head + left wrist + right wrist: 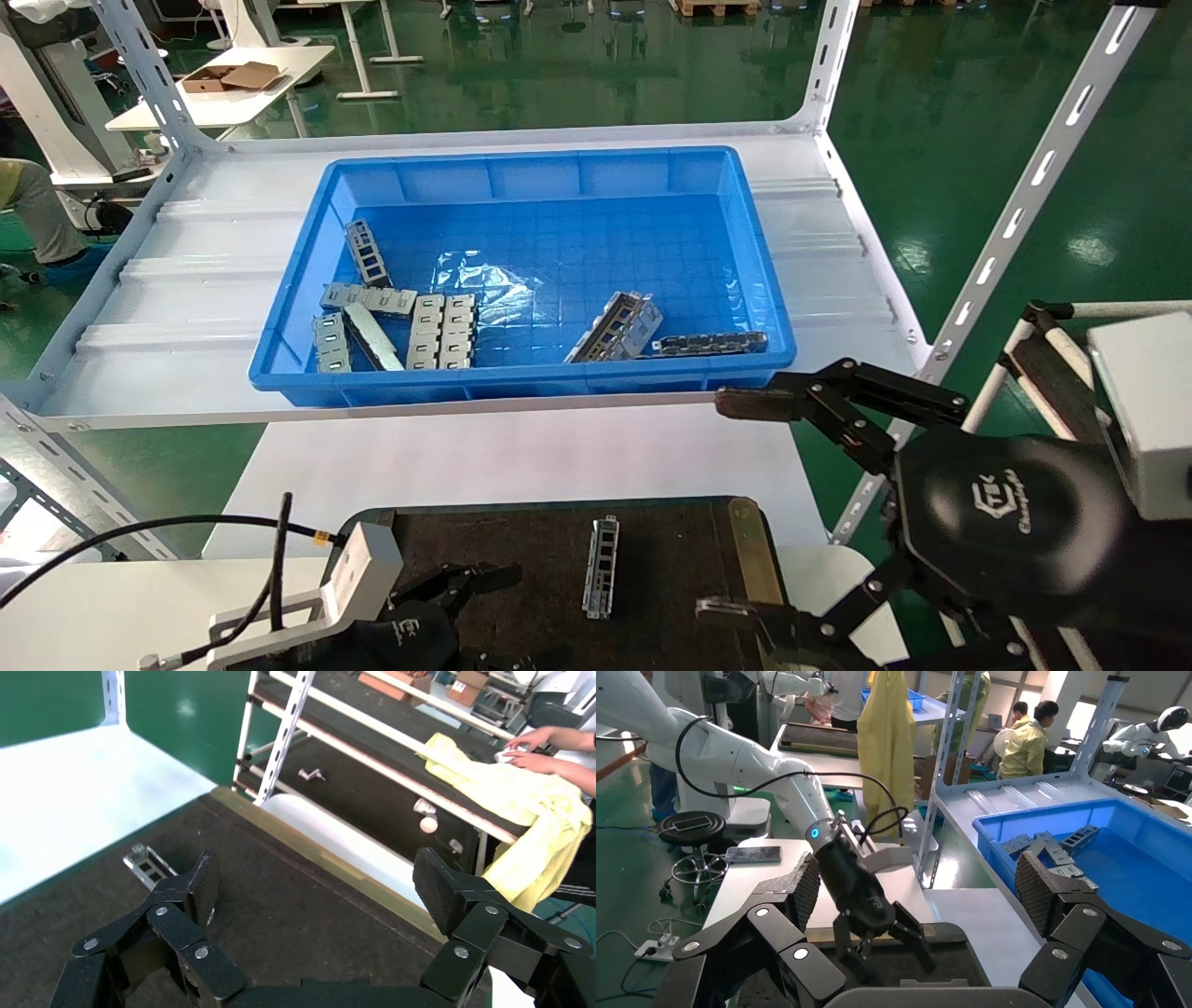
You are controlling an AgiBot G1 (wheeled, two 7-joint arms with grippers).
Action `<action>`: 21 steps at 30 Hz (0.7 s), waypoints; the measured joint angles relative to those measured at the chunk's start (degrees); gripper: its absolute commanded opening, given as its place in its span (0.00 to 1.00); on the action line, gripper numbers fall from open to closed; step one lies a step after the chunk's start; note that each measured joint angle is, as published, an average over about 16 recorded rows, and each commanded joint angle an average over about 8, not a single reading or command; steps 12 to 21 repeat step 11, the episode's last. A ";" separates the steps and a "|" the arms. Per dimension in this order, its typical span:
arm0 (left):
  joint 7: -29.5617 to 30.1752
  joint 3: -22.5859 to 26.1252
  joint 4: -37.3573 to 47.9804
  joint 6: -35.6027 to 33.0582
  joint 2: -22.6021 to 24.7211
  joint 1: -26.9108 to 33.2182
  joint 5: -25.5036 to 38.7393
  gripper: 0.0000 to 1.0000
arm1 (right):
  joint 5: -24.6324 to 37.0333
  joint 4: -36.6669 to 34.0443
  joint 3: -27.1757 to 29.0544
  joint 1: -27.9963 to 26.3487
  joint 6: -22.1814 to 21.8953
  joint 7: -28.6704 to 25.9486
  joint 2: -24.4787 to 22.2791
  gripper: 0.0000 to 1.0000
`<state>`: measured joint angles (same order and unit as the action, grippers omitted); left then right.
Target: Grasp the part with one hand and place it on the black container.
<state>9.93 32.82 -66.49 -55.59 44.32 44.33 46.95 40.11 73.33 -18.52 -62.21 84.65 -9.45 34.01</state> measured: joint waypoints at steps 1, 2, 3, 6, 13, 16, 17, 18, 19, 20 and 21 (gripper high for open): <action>-0.34 -0.22 0.15 -0.89 -0.39 0.07 -0.34 1.00 | 0.00 0.00 0.00 0.00 0.00 0.00 0.00 1.00; -0.61 -0.42 0.28 -1.68 -0.77 0.15 -0.66 1.00 | 0.00 0.00 0.00 0.00 0.00 0.00 0.00 1.00; -0.83 -0.62 0.39 -2.39 -1.13 0.21 -0.98 1.00 | 0.00 0.00 -0.01 0.00 0.00 0.00 0.00 1.00; -1.22 -1.00 0.57 -3.76 -1.85 0.34 -1.57 1.00 | -0.01 0.00 -0.01 0.00 0.00 0.00 0.00 1.00; -1.32 -1.39 0.62 -5.24 -2.83 0.50 -2.26 1.00 | -0.01 0.00 -0.01 0.00 -0.01 0.01 -0.01 1.00; -1.32 -1.39 0.62 -5.24 -2.83 0.50 -2.26 1.00 | -0.01 0.00 -0.01 0.00 -0.01 0.01 -0.01 1.00; -1.32 -1.39 0.62 -5.24 -2.83 0.50 -2.26 1.00 | -0.01 0.00 -0.01 0.00 -0.01 0.01 -0.01 1.00; -1.32 -1.39 0.62 -5.24 -2.83 0.50 -2.26 1.00 | -0.01 0.00 -0.01 0.00 -0.01 0.01 -0.01 1.00; -1.32 -1.39 0.62 -5.24 -2.83 0.50 -2.26 1.00 | -0.01 0.00 -0.01 0.00 -0.01 0.01 -0.01 1.00; -1.32 -1.39 0.62 -5.24 -2.83 0.50 -2.26 1.00 | -0.01 0.00 -0.01 0.00 -0.01 0.01 -0.01 1.00; -1.32 -1.39 0.62 -5.24 -2.83 0.50 -2.26 1.00 | -0.01 0.00 -0.01 0.00 -0.01 0.01 -0.01 1.00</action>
